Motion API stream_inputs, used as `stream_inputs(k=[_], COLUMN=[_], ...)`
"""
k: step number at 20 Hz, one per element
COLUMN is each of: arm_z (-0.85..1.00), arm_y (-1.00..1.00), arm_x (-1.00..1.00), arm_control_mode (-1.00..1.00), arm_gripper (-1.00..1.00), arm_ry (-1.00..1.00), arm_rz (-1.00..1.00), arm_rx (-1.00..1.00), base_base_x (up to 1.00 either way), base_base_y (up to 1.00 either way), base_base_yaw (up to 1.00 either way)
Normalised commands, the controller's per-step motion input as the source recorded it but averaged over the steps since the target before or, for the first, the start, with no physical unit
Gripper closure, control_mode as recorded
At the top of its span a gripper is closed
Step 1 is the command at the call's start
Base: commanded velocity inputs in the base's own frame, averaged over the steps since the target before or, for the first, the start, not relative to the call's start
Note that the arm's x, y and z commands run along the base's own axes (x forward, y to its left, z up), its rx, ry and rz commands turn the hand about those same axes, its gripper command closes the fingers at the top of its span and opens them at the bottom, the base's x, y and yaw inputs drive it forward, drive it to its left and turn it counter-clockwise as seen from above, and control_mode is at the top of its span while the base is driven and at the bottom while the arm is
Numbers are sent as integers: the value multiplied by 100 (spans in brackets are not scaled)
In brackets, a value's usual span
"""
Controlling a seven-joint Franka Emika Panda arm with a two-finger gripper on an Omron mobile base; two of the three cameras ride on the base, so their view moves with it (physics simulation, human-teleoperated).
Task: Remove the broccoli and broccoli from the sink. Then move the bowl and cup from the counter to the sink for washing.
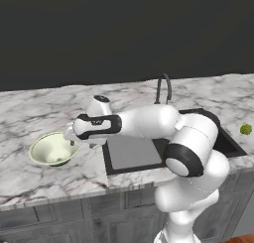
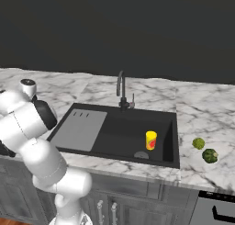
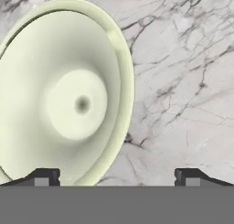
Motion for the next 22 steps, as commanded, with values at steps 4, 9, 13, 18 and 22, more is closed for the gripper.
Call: stream_inputs(k=[4, 9, 13, 18, 22], arm_z=[-13, -15, -17, -17, -15], arm_y=[15, 8, 7, 6, 4], arm_x=[20, 20, 20, 15, 6], arm_control_mode=[-100, -100, -100, -100, -100], arm_gripper=[-100, -100, -100, -100, -100], arm_ry=[0, 0, 0, 0, 0], arm_rz=[-1, -2, -2, -2, -1], arm_rx=[-5, -3, -1, 0, 0], base_base_x=[0, 0, 0, 0, 0], base_base_y=[0, 0, 0, 0, 0], base_base_yaw=[0, 0, 0, 0, 0])
